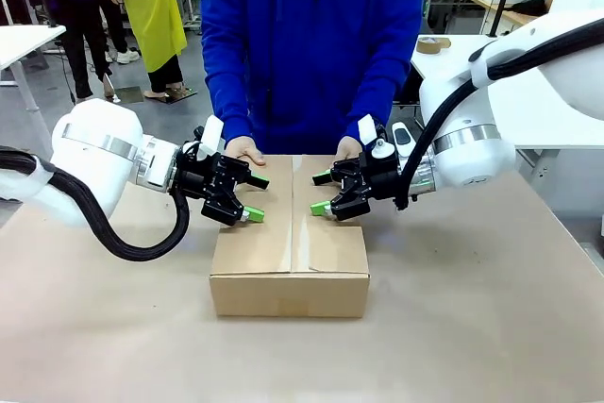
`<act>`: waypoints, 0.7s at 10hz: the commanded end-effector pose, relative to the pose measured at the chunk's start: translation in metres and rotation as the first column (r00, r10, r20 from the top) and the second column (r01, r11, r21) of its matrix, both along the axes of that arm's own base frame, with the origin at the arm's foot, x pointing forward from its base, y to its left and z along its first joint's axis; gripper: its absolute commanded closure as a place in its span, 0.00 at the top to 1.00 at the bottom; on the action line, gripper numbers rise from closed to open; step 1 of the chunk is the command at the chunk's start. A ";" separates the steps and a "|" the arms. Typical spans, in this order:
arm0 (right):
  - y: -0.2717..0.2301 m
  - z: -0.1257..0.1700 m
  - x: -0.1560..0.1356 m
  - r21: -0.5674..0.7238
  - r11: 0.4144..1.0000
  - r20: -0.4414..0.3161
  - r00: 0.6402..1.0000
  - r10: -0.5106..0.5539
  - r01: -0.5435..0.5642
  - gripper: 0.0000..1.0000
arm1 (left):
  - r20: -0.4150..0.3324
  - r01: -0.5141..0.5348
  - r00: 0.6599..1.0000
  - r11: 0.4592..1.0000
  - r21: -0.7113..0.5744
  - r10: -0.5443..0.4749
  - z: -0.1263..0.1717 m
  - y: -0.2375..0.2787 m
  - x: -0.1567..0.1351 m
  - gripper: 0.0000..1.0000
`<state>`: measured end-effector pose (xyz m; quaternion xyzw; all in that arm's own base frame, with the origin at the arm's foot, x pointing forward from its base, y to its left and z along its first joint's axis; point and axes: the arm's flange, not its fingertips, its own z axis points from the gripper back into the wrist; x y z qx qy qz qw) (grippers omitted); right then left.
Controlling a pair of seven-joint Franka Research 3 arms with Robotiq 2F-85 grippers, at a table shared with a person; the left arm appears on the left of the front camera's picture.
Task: Pack the gift set into the box.
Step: Press and hold the closed box until the human finishes sealing it.
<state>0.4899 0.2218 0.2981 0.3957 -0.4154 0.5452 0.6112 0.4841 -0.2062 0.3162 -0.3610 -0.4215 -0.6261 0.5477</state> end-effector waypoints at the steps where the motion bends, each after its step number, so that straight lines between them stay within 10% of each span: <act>1: -0.001 -0.004 -0.003 -0.002 1.000 -0.002 1.000 0.006 -0.006 1.00 | 0.022 0.019 1.000 1.000 -0.006 -0.019 -0.001 -0.001 -0.001 1.00; 7: -0.001 -0.004 -0.003 -0.002 1.000 -0.002 1.000 0.006 -0.006 1.00 | 0.022 0.019 1.000 1.000 -0.006 -0.019 -0.001 -0.001 -0.001 1.00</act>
